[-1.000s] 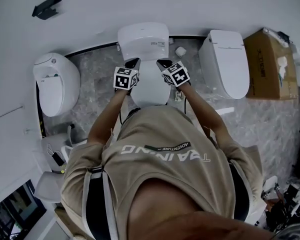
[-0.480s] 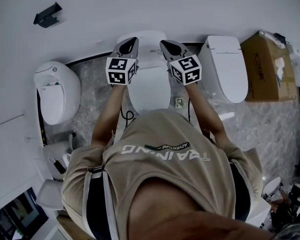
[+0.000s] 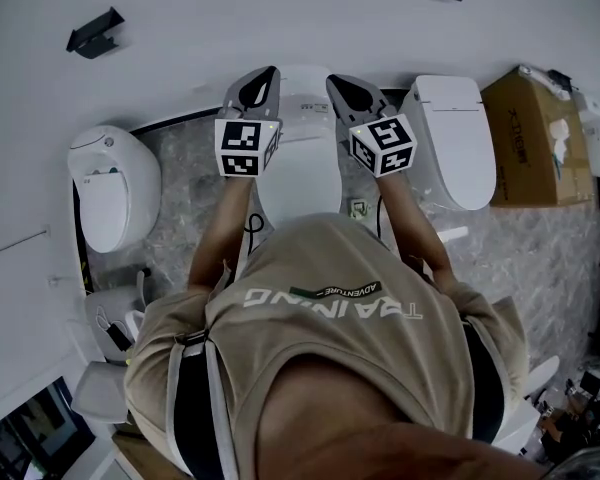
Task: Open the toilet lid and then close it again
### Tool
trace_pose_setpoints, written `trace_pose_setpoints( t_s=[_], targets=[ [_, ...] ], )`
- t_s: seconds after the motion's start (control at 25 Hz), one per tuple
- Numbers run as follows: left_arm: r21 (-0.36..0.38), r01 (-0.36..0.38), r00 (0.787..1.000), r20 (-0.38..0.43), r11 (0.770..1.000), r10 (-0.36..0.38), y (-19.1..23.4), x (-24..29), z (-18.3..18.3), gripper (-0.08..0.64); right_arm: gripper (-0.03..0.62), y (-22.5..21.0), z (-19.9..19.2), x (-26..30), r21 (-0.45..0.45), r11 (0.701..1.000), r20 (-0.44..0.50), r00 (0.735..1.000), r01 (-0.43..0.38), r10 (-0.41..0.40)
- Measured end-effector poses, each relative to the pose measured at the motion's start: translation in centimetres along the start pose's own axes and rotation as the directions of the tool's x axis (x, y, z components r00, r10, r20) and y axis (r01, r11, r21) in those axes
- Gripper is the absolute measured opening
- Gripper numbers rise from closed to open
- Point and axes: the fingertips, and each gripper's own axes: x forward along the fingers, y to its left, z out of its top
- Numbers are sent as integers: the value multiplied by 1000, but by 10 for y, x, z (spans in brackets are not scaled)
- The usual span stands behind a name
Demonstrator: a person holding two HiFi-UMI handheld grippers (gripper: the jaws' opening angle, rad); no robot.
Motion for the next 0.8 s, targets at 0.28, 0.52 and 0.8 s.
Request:
trace_pose_setpoints(
  t_s=[0.28, 0.52, 0.8],
  targets=[
    [-36, -10, 1000, -16, 999, 10, 7, 1, -10, 5, 14, 3, 0, 5, 10, 1000, 2, 1000, -14, 14],
    [-34, -20, 999, -27, 999, 19, 13, 0, -13, 5, 14, 7, 6, 14, 6, 999, 8, 999, -38, 38],
    [-16, -36, 999, -38, 999, 35, 17, -5, -12, 5, 14, 9, 5, 20, 28, 998, 8, 998, -59, 58]
  ],
)
